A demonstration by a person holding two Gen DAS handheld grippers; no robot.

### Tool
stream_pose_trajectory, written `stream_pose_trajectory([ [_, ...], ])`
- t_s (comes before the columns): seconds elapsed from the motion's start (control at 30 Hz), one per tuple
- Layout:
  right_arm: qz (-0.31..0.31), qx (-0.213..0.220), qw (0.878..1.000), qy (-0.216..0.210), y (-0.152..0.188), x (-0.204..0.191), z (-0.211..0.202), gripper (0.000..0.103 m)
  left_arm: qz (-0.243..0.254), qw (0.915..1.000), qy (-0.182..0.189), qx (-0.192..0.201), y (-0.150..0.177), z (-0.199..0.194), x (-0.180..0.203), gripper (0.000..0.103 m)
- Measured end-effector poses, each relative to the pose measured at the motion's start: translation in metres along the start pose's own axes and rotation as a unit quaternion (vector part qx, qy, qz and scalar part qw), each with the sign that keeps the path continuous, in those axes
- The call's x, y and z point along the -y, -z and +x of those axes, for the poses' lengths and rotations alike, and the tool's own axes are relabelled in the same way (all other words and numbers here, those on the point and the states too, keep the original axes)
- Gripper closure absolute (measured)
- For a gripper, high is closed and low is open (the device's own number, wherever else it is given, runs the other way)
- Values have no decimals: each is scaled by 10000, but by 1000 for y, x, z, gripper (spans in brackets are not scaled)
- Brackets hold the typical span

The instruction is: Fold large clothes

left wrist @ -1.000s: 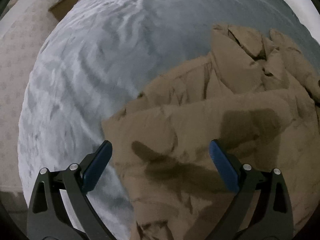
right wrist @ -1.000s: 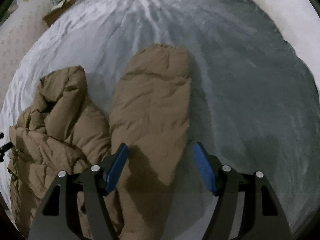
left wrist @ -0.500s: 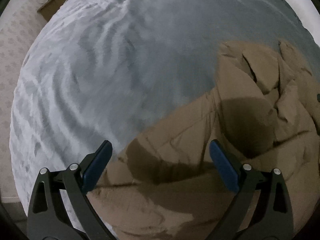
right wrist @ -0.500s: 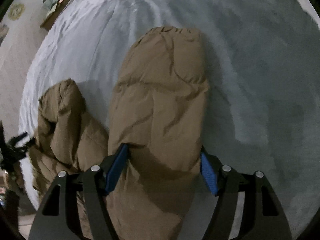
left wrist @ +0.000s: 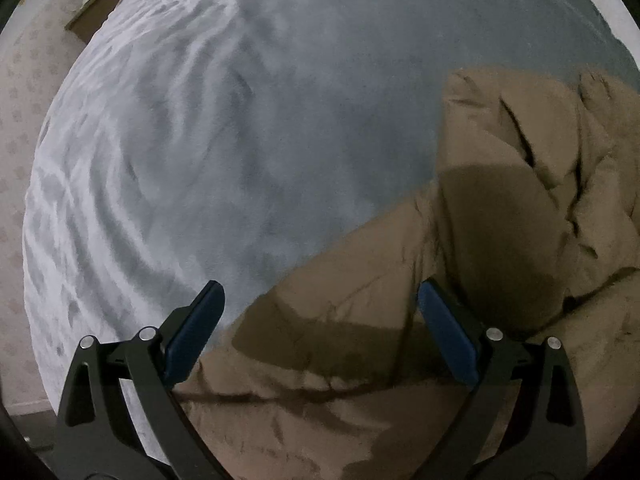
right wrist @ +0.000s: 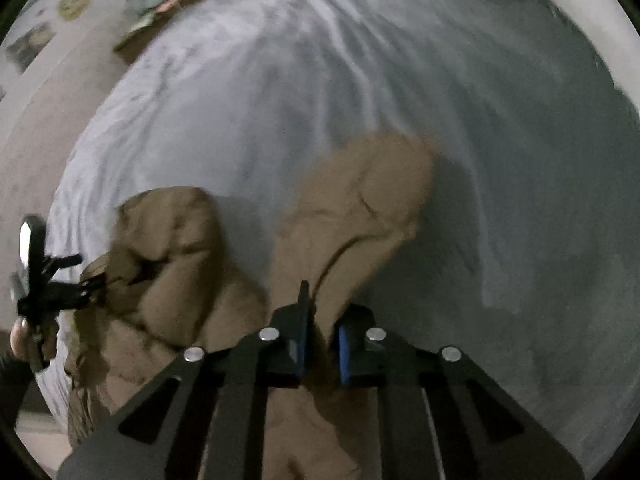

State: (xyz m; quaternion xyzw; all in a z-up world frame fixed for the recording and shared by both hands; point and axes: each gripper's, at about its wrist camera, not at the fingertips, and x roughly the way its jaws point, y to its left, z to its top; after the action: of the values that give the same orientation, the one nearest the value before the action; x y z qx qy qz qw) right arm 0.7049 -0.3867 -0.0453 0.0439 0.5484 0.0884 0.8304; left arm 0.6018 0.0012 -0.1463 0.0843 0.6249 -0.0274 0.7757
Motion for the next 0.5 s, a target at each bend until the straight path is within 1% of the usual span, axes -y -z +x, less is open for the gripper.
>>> stream_pose_trajectory([
  [0.07, -348, 147, 9993, 35, 6, -24, -17, 93, -22, 10000, 66, 68, 3, -9, -2, 6],
  [0.13, -660, 206, 9976, -21, 16, -52, -29, 93, -57, 9998, 96, 158, 6, -20, -2, 6],
  [0.23, -1058, 196, 9942, -66, 44, -83, -40, 94, -166, 9994, 190, 222, 11, -35, -3, 6],
  [0.27, -1150, 189, 9931, -107, 55, -88, -45, 94, -180, 9991, 276, 259, 15, -42, -4, 6],
  [0.33, -1322, 163, 9908, -240, 72, -104, -48, 94, -157, 9989, 303, 334, 23, -53, -6, 6],
  [0.4, -1544, 196, 9870, -403, 91, -128, -49, 94, -119, 9987, 251, 425, 30, -65, -6, 6],
  [0.5, -1606, 166, 9845, -690, 116, -150, -44, 94, -85, 9984, 246, 499, 38, -78, -13, 6],
])
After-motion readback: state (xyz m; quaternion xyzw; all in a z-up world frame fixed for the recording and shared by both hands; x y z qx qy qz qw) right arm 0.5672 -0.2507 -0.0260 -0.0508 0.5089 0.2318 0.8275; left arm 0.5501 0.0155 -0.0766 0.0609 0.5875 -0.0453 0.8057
